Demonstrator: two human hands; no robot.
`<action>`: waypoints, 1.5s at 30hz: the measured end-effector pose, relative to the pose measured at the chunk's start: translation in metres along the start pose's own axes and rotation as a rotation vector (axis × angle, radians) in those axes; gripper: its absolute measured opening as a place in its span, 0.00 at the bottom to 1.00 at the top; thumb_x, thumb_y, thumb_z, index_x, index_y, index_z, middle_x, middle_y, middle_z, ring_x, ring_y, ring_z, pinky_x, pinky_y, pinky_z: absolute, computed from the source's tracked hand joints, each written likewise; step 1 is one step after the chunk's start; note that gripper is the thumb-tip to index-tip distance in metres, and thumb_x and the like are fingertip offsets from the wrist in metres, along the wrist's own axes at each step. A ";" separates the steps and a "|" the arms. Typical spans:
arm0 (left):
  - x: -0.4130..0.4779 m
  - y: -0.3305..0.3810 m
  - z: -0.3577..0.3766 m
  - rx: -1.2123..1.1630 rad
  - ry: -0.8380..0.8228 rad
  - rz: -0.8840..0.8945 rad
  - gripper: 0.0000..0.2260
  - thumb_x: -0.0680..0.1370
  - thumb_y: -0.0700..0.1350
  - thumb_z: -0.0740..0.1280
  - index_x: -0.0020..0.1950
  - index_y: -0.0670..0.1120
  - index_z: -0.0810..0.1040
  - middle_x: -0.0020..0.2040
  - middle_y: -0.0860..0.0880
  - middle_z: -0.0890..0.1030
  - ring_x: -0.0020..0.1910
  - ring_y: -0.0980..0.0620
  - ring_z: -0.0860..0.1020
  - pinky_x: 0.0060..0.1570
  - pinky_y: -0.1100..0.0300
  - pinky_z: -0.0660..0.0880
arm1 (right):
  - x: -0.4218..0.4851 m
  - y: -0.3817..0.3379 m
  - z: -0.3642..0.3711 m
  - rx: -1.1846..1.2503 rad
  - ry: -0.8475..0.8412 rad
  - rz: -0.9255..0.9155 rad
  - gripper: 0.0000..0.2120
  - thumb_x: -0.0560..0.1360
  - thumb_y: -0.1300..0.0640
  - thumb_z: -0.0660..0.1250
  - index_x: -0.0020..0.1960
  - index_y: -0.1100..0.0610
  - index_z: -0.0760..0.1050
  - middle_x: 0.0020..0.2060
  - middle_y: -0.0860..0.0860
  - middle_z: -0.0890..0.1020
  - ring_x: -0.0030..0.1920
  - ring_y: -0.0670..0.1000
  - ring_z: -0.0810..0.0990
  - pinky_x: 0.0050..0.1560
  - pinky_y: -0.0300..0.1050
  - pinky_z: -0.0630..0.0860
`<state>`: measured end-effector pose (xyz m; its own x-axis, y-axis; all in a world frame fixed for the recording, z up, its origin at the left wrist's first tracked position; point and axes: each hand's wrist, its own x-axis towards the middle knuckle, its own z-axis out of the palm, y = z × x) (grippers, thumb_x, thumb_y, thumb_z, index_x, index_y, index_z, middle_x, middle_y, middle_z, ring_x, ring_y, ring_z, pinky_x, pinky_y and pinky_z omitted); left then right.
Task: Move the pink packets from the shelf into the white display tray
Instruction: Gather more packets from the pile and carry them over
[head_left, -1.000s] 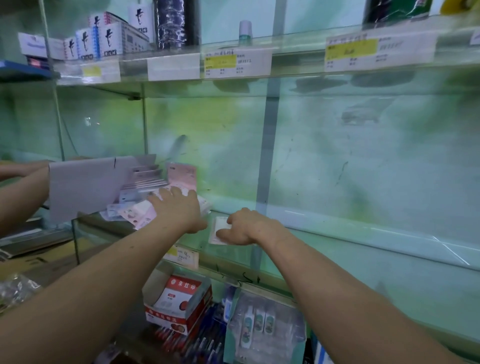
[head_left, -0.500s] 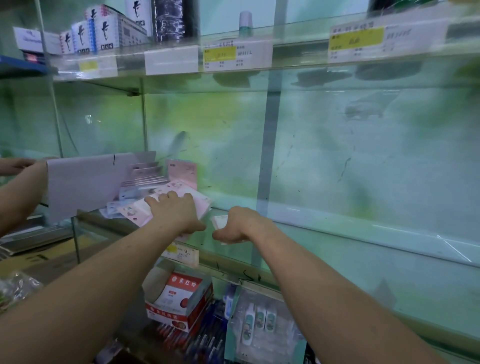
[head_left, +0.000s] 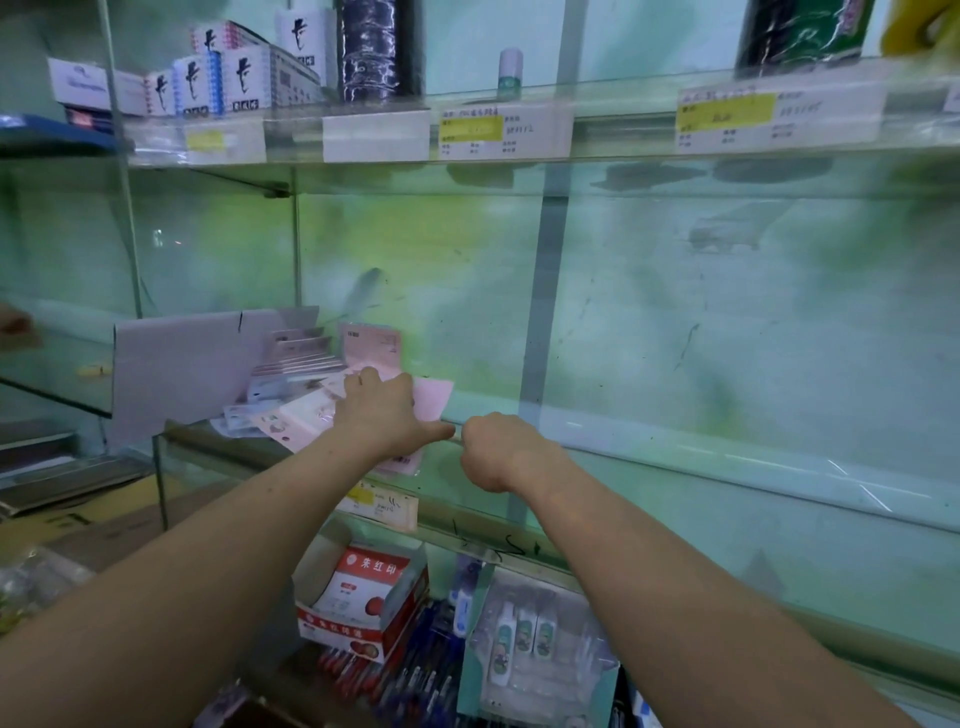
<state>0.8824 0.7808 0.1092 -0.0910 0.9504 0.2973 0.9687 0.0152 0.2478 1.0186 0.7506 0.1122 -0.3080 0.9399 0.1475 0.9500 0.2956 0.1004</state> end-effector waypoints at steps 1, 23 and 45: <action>0.000 -0.001 0.000 -0.022 0.000 0.012 0.36 0.68 0.71 0.64 0.66 0.47 0.70 0.65 0.39 0.70 0.64 0.39 0.65 0.58 0.49 0.68 | -0.001 0.000 0.002 -0.038 0.027 0.006 0.14 0.78 0.65 0.56 0.62 0.61 0.72 0.58 0.58 0.77 0.57 0.58 0.77 0.47 0.46 0.70; -0.055 0.104 -0.009 -0.407 -0.056 0.168 0.18 0.68 0.55 0.72 0.56 0.53 0.82 0.57 0.47 0.81 0.56 0.44 0.78 0.58 0.53 0.75 | -0.113 0.075 -0.028 -0.097 0.171 0.266 0.14 0.76 0.63 0.59 0.60 0.56 0.74 0.56 0.55 0.79 0.56 0.57 0.77 0.44 0.44 0.67; -0.252 0.272 -0.028 -0.469 -0.280 0.503 0.08 0.68 0.55 0.71 0.40 0.53 0.80 0.44 0.49 0.83 0.40 0.49 0.75 0.49 0.58 0.75 | -0.392 0.141 -0.068 -0.202 0.145 0.611 0.13 0.74 0.65 0.61 0.55 0.56 0.74 0.42 0.52 0.72 0.42 0.56 0.70 0.42 0.43 0.65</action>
<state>1.1621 0.5370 0.1277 0.4606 0.8523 0.2479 0.6719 -0.5173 0.5300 1.2695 0.4121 0.1359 0.2661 0.8918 0.3659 0.9322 -0.3347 0.1376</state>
